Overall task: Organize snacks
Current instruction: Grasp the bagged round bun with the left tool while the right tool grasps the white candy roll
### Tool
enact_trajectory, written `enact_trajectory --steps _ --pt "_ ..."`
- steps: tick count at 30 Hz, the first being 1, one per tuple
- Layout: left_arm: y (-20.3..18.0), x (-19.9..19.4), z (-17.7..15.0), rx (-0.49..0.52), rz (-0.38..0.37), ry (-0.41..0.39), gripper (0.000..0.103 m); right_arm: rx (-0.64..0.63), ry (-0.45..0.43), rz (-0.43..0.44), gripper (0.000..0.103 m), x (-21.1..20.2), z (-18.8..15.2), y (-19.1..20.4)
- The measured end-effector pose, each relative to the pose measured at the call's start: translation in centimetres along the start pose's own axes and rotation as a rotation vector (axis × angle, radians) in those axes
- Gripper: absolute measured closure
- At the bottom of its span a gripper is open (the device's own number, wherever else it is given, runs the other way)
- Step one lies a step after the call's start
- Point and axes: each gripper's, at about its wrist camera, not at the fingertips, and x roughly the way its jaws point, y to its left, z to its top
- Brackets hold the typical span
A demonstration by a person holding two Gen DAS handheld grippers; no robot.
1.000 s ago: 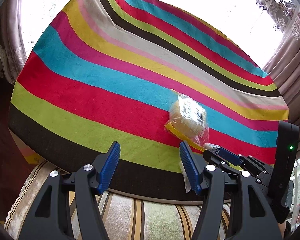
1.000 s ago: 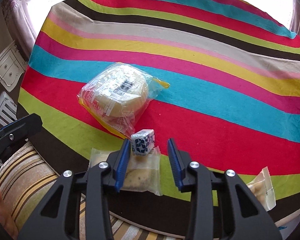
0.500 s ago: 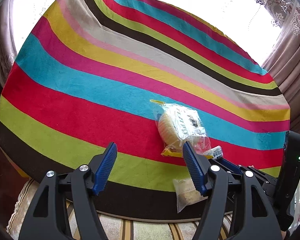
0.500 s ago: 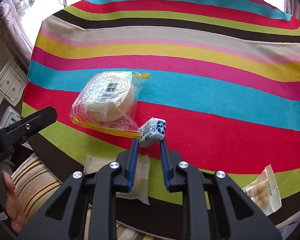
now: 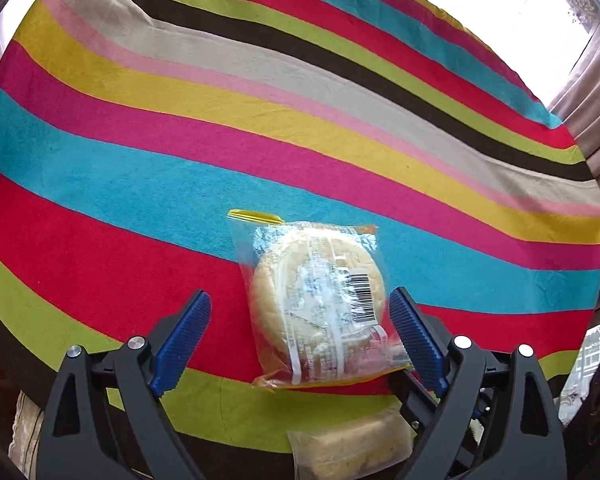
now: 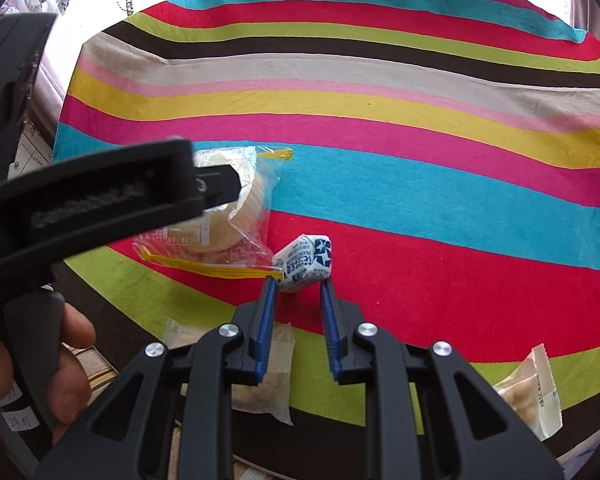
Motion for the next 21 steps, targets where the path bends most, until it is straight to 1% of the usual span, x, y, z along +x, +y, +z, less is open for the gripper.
enact_trajectory --steps 1,2,3,5,6,10,13,15,17,18,19,21 --pt "0.1 0.1 0.0 0.012 0.001 -0.003 0.016 0.001 0.000 0.001 0.080 0.0 0.0 0.0" --pt "0.1 0.2 0.1 0.021 0.003 -0.006 0.020 0.003 -0.001 0.002 0.079 0.0 0.0 0.0" --pt "0.0 0.2 0.2 0.028 0.000 -0.008 0.028 0.004 -0.001 0.001 0.076 0.0 0.0 0.0" --pt "0.0 0.0 0.5 0.039 0.004 -0.015 0.036 0.000 -0.002 0.001 0.074 0.0 0.0 0.1" --pt "0.2 -0.1 0.6 0.043 0.010 -0.020 0.038 -0.005 -0.003 0.001 0.072 0.0 0.0 0.2" --pt "1.6 -0.1 0.8 0.023 0.006 -0.032 0.040 -0.016 -0.006 0.000 0.066 -0.1 0.1 0.3" --pt "2.8 -0.4 0.7 0.006 0.001 -0.047 0.040 -0.006 -0.006 -0.004 0.065 0.0 0.3 0.1" --pt "3.4 -0.5 0.5 0.002 -0.007 -0.056 0.040 0.005 -0.013 -0.022 0.065 0.0 0.4 0.0" --pt "3.6 -0.7 0.3 0.009 -0.007 -0.067 0.040 0.000 -0.024 -0.047 0.060 -0.1 0.6 0.0" --pt "3.5 -0.7 0.2 0.012 -0.008 -0.072 0.040 -0.011 -0.031 -0.064 0.051 -0.1 0.7 0.1" --pt "3.5 -0.7 0.1 0.013 -0.010 -0.074 0.040 -0.025 -0.038 -0.083 0.044 -0.1 0.8 0.2" --pt "3.6 -0.8 -0.1 0.014 -0.018 -0.074 0.040 -0.058 -0.042 -0.109 0.043 0.2 1.1 0.5"
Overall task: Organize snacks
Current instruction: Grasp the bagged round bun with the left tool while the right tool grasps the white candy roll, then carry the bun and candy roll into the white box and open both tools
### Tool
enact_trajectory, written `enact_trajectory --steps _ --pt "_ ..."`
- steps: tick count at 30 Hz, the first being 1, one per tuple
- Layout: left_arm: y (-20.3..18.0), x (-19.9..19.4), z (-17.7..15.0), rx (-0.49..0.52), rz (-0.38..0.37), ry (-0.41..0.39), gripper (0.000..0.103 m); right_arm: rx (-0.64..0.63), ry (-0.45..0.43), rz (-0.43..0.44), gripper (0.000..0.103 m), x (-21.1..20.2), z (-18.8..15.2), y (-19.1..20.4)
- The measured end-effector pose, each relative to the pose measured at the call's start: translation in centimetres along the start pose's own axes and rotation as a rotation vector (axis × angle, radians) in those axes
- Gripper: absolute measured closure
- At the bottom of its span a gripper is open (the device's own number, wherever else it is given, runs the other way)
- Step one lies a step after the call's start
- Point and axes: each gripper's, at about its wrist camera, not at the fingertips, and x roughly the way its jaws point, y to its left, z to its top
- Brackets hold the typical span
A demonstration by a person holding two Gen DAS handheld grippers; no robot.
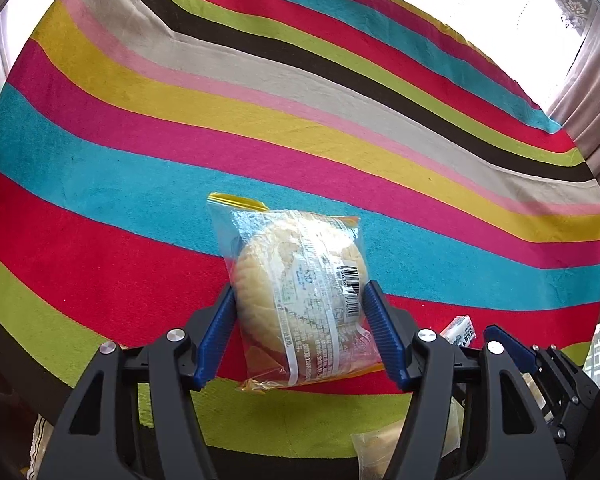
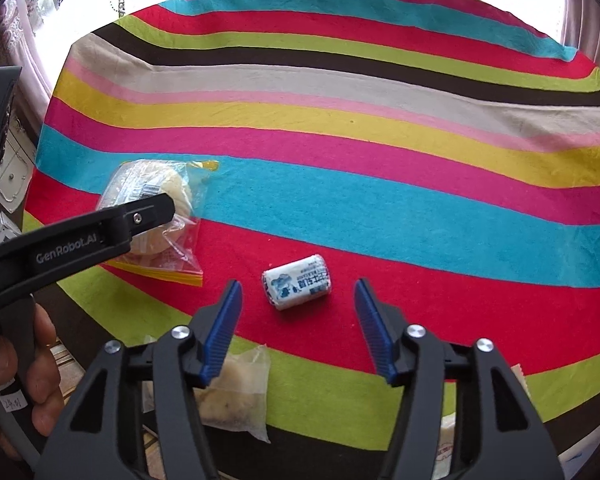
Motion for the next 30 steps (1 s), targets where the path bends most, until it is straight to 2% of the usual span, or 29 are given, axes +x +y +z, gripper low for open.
enact_trajectory --steps 3,7,9,12,17,24,30 --pt "0.4 -0.4 -0.3 -0.004 -0.008 0.003 0.041 -0.027 0.015 -0.009 0.044 0.8 0.3 0.3" --pt "0.6 -0.6 -0.7 -0.005 -0.026 0.017 0.041 -0.042 0.026 -0.017 0.063 1.4 0.2 0.3" --pt "0.8 -0.8 -0.9 -0.012 -0.033 0.029 0.038 -0.036 0.022 -0.013 0.067 1.4 0.1 0.2" --pt "0.7 -0.8 -1.3 -0.005 -0.025 0.045 0.032 -0.031 0.012 -0.014 0.068 1.2 -0.3 0.2" --pt "-0.2 -0.7 -1.9 0.040 -0.007 0.059 0.031 -0.009 -0.009 -0.025 0.068 0.5 -0.8 -0.2" --pt "-2.3 -1.5 -2.6 0.138 0.076 0.005 0.048 0.022 -0.053 -0.031 0.068 -1.6 -1.4 -0.6" --pt "-2.1 -2.5 -3.0 0.127 0.087 -0.035 0.054 0.039 -0.092 -0.043 0.068 -3.7 -2.3 -0.9"
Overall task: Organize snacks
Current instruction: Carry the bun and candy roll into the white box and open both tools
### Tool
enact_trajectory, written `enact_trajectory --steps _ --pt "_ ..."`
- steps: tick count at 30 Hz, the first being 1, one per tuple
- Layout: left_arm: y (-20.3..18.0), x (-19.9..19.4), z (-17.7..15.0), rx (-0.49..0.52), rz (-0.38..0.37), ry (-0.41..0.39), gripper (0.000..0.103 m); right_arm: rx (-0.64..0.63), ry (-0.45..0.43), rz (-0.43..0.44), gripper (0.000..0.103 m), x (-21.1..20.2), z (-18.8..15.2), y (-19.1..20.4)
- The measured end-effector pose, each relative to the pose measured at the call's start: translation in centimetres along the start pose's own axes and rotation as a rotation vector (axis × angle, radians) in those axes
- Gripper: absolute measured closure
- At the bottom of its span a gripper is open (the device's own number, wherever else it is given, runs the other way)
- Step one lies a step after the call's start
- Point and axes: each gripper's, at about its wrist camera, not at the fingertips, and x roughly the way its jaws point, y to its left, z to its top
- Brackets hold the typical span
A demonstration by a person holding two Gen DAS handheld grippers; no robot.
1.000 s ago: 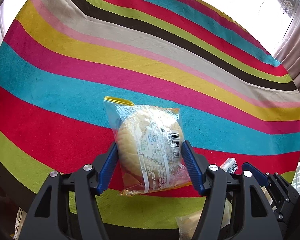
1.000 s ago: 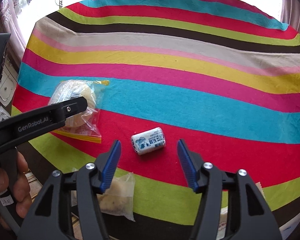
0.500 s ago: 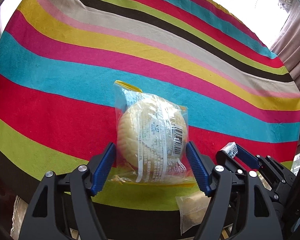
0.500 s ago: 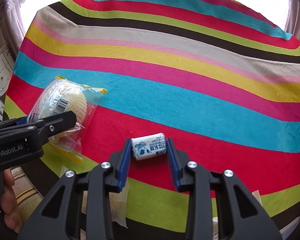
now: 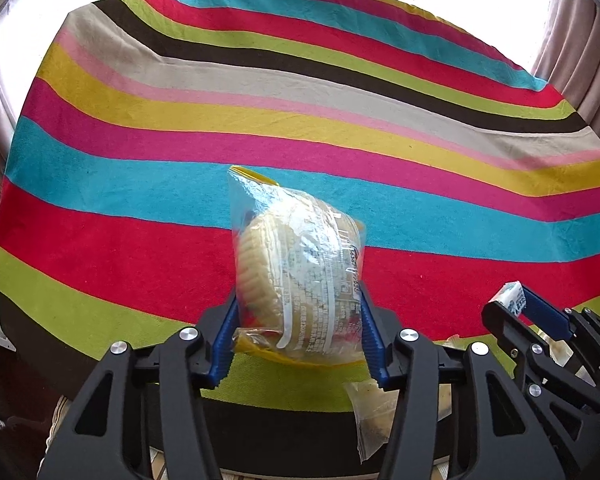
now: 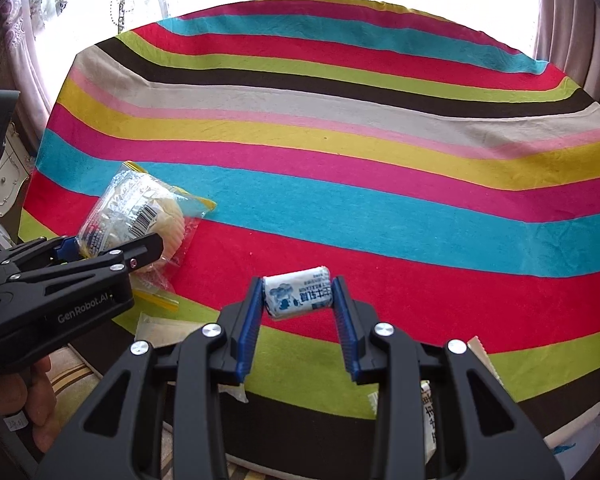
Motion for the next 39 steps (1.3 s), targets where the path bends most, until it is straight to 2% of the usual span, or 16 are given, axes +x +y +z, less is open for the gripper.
enact_trajectory --steps 9,20,26,31,39 --pt "0.4 -3.0 -0.6 -0.041 -0.015 -0.086 0.055 0.044 -0.035 -0.002 0.068 -2.6 -1.2 -1.1" --pt "-2.9 -7.1 -3.5 -0.008 -0.111 -0.081 0.055 0.125 -0.048 -0.012 0.068 -6.2 -3.8 -3.4" --pt "-6.9 -8.7 -5.3 0.067 -0.161 -0.070 0.055 0.175 -0.058 -0.016 0.068 -8.4 -5.8 -6.0" --pt "-11.4 -9.4 -7.0 0.171 -0.194 -0.055 0.055 0.226 -0.073 -0.038 0.068 -10.2 -7.6 -9.0" --pt "-19.2 -10.0 -11.0 0.366 -0.258 -0.011 0.055 0.324 -0.054 -0.111 0.068 -13.2 -13.0 -14.9"
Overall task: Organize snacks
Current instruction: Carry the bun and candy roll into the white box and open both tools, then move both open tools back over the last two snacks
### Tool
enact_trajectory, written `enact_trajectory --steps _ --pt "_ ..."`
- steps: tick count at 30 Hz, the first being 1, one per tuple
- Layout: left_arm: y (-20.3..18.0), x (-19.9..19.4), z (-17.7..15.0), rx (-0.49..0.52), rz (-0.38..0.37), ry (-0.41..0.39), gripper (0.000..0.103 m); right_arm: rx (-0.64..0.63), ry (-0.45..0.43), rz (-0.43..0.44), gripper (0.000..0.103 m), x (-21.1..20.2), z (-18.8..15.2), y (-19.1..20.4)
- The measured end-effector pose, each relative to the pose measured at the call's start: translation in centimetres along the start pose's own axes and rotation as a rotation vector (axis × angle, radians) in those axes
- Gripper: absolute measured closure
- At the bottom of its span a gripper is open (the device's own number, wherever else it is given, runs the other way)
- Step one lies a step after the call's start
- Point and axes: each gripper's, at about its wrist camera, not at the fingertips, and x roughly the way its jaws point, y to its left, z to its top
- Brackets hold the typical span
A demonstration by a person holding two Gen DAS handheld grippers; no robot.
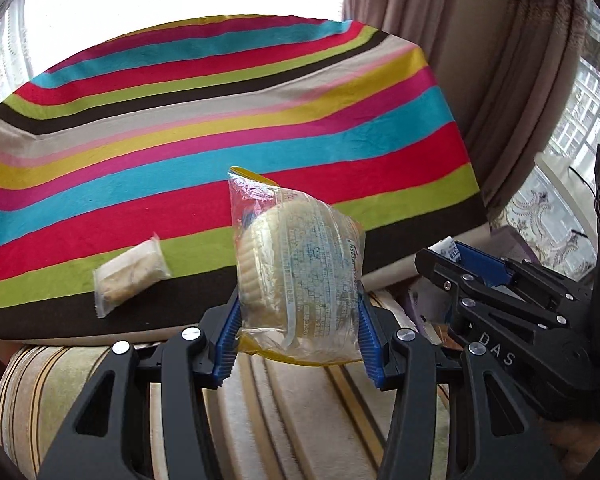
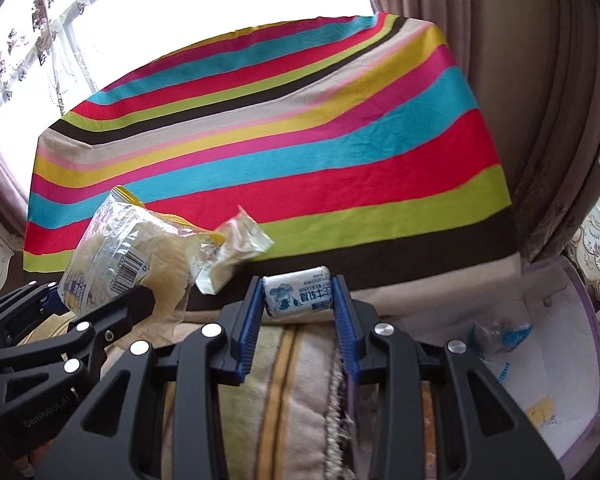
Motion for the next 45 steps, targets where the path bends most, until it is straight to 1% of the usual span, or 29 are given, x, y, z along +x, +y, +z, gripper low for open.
enact_trajectory --steps 4,10,16,19,20,21,22,24,26,28,30,33,35,38,41,45 --pt "-3.7 0.9 -0.3 0.084 -0.027 0.029 0.055 0.078 0.024 -0.033 0.068 -0.5 -2.2 -4.4" --pt "-8.6 3.1 -0.4 0.177 -0.069 0.087 0.055 0.198 0.032 -0.084 0.068 -1.1 -4.8 -10.3" --pt "-12.0 5.5 0.2 0.212 -0.100 0.129 0.054 0.295 0.035 -0.118 0.068 -1.9 -6.9 -15.1" --pt "-12.6 6.6 0.6 0.204 -0.157 0.154 0.054 0.337 0.039 -0.131 0.067 -2.1 -7.6 -16.4" --pt "-12.9 7.0 0.7 0.201 -0.173 0.165 0.049 0.348 0.039 -0.134 0.066 -2.2 -7.8 -16.7" --pt "-12.9 7.2 0.8 0.194 -0.180 0.169 0.043 0.357 0.038 -0.137 0.057 -2.3 -8.0 -16.9" --pt "-12.9 7.1 0.7 0.186 -0.179 0.164 0.039 0.361 0.036 -0.143 0.045 -2.3 -8.1 -17.1" --pt "-12.1 6.3 1.0 0.152 -0.179 0.134 0.025 0.350 0.040 -0.153 0.035 -2.5 -8.5 -16.9" --pt "-11.2 4.9 1.2 0.136 -0.157 0.106 0.021 0.321 0.054 -0.154 0.032 -2.7 -8.7 -16.2" --pt "-10.2 3.2 1.0 0.156 -0.111 0.069 0.019 0.295 0.054 -0.158 0.027 -3.3 -8.8 -15.3" --pt "-8.7 1.2 0.4 0.181 -0.063 0.032 0.015 0.275 0.045 -0.146 0.026 -4.0 -8.8 -14.3" --pt "-5.5 -1.8 -0.6 0.190 0.001 0.002 0.015 0.257 0.036 -0.135 0.026 -4.9 -8.6 -12.9" --pt "-2.9 -3.6 -1.3 0.177 0.048 -0.013 0.015 0.245 0.031 -0.129 0.026 -5.4 -8.4 -12.1" --pt "1.0 -6.0 -2.5 0.136 0.160 -0.045 0.015 0.215 0.033 -0.126 0.026 -6.0 -8.2 -10.9" --pt "4.2 -8.1 -3.5 0.099 0.277 -0.069 0.015 0.187 0.036 -0.129 0.026 -6.6 -8.0 -10.1" --pt "7.2 -11.6 -4.7 0.062 0.357 -0.134 0.015 0.165 0.034 -0.147 0.025 -7.6 -7.7 -9.5"
